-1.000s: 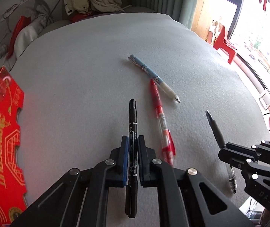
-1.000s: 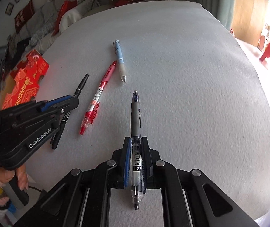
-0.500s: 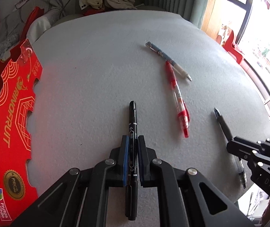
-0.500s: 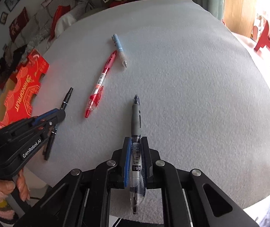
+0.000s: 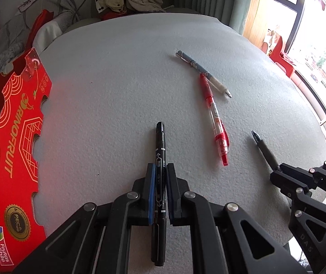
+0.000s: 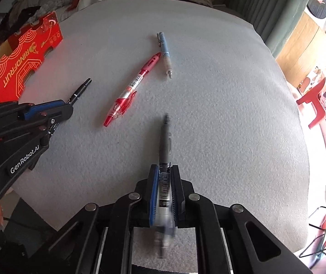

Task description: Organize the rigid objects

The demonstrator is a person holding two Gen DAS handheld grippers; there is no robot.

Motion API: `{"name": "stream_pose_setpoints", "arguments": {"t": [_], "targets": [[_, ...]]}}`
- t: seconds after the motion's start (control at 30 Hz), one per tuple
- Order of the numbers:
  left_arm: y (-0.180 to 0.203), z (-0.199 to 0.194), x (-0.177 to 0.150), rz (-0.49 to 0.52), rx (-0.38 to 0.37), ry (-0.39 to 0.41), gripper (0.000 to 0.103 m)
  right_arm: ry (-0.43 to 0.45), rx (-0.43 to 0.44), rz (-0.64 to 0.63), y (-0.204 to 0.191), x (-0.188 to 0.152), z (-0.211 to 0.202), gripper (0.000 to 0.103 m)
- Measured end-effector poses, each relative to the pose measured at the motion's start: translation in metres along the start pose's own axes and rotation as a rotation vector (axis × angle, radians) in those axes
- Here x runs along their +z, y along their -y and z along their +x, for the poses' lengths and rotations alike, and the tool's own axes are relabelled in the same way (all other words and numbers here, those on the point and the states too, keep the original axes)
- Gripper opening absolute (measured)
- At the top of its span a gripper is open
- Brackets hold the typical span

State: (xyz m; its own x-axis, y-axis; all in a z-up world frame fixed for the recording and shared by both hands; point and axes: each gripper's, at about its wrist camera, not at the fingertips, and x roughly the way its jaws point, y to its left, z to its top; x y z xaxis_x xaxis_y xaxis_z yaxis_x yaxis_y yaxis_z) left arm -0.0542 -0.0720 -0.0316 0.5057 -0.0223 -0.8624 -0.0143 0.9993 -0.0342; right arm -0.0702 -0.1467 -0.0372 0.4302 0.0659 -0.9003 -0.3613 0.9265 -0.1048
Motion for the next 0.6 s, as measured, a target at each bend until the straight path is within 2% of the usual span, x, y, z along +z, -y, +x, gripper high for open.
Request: {"name": "stream_pose_setpoints", "arguments": {"t": [0.03,0.1,0.17,0.4,0.6], "targets": [[-0.003,-0.001,-0.001,-0.014,-0.009,0.001,0.01,0.004,0.02,0.022,0.003,-0.001,-0.001,0.011],[-0.006,-0.001,0.0,-0.026,-0.022,-0.006,0.01,0.012,0.115,0.121,0.016,-0.003,-0.004,0.011],[-0.006,-0.005,0.0,-0.028,-0.026,-0.001,0.01,0.026,0.159,0.175,0.025,-0.005,-0.011,0.011],[0.0,-0.028,0.0,-0.01,-0.045,0.052,0.01,0.072,0.238,0.29,0.04,-0.011,-0.034,0.011],[-0.009,-0.046,-0.009,-0.01,-0.06,0.085,0.01,0.131,0.239,0.363,0.044,-0.018,-0.051,0.011]]}}
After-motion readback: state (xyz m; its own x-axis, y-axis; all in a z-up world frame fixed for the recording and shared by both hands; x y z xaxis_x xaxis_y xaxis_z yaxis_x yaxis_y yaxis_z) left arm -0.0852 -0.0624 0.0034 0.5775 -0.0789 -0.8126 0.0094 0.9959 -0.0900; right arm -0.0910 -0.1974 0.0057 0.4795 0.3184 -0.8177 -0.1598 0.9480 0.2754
